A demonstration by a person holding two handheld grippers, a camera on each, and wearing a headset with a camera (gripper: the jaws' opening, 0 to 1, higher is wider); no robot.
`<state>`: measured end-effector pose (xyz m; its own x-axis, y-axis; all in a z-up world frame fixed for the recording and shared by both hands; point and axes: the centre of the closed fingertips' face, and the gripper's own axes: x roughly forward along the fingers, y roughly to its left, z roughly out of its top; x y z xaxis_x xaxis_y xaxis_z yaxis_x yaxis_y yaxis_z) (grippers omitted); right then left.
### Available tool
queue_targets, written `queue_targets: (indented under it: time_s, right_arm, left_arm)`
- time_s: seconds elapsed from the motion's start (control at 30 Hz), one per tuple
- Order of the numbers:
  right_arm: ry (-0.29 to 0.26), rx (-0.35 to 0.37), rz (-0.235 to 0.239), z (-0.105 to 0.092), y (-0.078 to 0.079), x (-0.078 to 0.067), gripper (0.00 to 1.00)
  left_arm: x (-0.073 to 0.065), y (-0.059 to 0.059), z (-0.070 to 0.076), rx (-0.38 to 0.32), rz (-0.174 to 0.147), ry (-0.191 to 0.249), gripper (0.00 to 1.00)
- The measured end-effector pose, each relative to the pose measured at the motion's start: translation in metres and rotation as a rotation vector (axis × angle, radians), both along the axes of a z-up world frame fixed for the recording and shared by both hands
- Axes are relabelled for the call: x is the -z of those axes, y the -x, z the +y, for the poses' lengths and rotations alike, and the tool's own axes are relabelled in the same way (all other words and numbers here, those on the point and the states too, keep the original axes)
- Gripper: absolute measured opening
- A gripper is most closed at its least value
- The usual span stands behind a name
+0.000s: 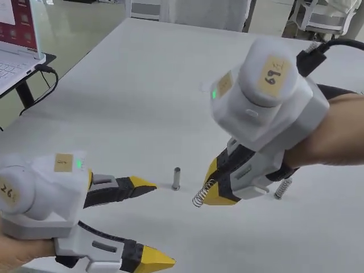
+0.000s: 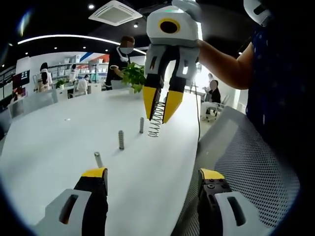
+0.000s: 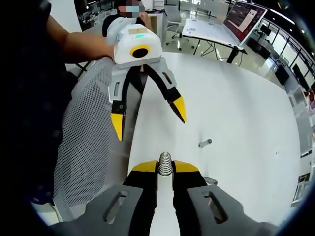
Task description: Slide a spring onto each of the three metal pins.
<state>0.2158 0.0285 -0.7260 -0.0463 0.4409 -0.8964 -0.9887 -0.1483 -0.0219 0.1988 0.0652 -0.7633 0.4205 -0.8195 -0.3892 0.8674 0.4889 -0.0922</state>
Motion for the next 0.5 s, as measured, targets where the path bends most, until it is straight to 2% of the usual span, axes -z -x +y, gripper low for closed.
queue_targets:
  time_s: [0.17,0.37,0.5]
  right_arm:
    - [0.013,0.0,-0.025,0.001,-0.011,-0.003,0.08]
    - [0.01,0.005,-0.049,0.009,-0.025,-0.01,0.08]
    - [0.016,0.003,-0.061,0.015,-0.035,-0.009,0.08]
  left_arm:
    - [0.002,0.001,0.005,-0.027,0.011,-0.005,0.74]
    - [0.002,0.001,0.009,-0.048,0.005,0.003,0.74]
    - [0.001,0.002,0.011,-0.06,0.003,0.007,0.75]
